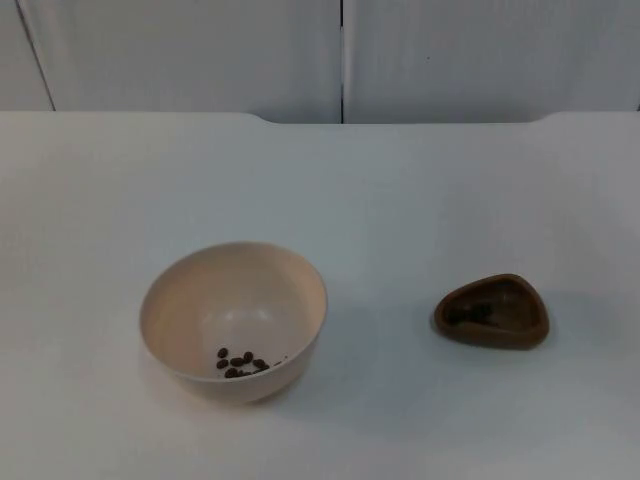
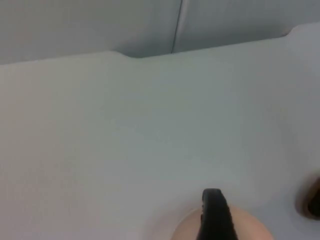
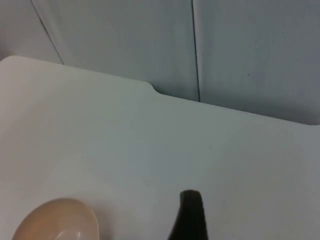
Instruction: Pick up the bowl with the left hand and pour the coffee beans from the cup into the bowl with the right hand.
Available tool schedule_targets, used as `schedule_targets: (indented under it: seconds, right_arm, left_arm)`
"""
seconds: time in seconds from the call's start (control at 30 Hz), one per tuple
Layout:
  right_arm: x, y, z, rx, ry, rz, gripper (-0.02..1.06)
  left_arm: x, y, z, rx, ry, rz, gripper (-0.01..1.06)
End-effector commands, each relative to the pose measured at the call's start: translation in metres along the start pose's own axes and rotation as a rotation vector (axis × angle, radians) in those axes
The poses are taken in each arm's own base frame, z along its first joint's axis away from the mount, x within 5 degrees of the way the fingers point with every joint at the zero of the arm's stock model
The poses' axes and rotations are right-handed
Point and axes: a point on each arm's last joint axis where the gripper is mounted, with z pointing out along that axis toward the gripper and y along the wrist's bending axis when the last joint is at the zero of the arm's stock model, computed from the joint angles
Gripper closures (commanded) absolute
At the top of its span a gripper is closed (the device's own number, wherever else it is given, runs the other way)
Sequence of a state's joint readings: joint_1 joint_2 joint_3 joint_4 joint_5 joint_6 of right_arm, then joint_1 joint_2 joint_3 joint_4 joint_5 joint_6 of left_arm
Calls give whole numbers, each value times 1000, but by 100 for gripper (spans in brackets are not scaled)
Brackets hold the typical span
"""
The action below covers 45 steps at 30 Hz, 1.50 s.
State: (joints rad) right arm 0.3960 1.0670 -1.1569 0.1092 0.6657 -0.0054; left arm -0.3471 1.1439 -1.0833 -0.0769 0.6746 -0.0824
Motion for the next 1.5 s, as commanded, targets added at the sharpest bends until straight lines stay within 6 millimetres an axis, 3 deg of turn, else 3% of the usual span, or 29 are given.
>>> schedule_targets:
  seconds: [0.0, 0.2, 0.33, 0.4, 0.63, 0.73, 1.07, 1.47]
  right_arm:
    - [2, 0, -14, 2, -6, -24, 42]
    - [16, 0, -32, 0, -22, -37, 42]
    - [42, -1, -47, 1, -30, -40, 42]
    - [44, -1, -49, 1, -34, -41, 42]
    - [79, -1, -76, -4, -76, -41, 42]
    - [88, -1, -84, -8, -88, -39, 42]
    - [120, 0, -117, -21, -95, -47, 42]
    - [162, 2, -140, -72, -130, -44, 42]
  left_arm:
    - [-1, 0, -11, -2, -15, 7, 52]
    - [6, -1, -35, 3, -36, 18, 52]
    - [27, 2, -48, 5, -71, 19, 52]
    - [34, 3, -52, 6, -80, 19, 52]
    - [80, 9, -74, 7, -118, 23, 52]
    - [89, 10, -81, 9, -126, 24, 52]
    - [107, 10, -121, 24, -233, 34, 52]
    - [133, 16, -149, -14, -226, 66, 52]
